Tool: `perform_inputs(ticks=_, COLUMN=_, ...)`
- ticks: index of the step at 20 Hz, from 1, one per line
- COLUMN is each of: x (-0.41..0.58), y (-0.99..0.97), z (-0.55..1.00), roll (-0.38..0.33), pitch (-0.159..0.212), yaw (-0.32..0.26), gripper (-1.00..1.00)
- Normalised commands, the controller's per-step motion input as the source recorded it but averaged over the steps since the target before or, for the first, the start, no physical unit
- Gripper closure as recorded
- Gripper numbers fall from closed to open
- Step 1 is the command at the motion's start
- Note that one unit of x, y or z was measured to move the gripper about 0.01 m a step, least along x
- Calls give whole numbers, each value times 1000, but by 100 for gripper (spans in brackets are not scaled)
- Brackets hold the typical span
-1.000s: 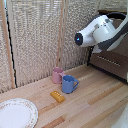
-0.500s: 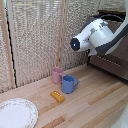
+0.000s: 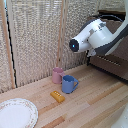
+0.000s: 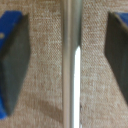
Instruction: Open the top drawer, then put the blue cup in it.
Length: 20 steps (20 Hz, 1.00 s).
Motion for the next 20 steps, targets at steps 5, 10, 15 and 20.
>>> perform_inputs(ticks=5, x=46, y=421, z=407, roll=197, pitch=27, yaw=-52, gripper=-100)
perform_inputs(ticks=10, x=15, y=316, z=158, roll=302, pitch=64, yaw=-166, gripper=-100)
perform_inputs(ticks=15, x=46, y=137, z=18, roll=342, pitch=85, yaw=-238, gripper=-100)
perform_inputs(ticks=20, x=52, y=106, z=5, roll=346, pitch=87, yaw=-249, gripper=-100)
